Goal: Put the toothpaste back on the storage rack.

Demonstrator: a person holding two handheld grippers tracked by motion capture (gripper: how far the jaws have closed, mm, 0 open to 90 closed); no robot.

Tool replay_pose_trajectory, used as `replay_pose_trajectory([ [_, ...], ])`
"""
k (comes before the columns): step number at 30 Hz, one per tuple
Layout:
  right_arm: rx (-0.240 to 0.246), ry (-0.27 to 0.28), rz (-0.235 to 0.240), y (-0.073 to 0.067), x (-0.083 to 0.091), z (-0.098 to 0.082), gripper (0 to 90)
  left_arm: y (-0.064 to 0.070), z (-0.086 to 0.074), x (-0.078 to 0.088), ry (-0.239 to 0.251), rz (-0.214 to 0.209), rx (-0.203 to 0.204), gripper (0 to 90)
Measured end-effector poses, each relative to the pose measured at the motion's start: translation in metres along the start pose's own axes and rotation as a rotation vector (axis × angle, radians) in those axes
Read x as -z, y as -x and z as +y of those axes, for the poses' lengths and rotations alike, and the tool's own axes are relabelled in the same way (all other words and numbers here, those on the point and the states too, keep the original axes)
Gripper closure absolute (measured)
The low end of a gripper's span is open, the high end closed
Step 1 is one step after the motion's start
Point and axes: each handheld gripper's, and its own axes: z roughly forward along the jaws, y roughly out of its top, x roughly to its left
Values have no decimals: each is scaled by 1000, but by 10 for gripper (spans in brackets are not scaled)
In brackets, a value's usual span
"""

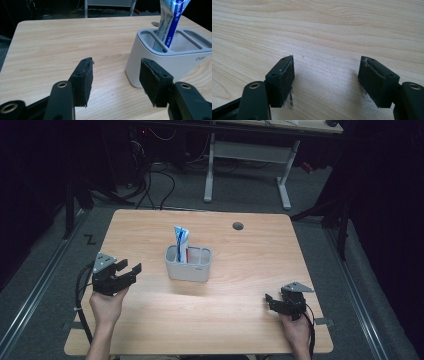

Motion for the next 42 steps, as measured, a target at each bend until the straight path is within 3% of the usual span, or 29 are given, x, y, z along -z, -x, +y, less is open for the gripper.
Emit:
replay_pose_trajectory([
  [42,0,0,0,0,0,0,294,-5,-34,-10,-95,19,28,425],
])
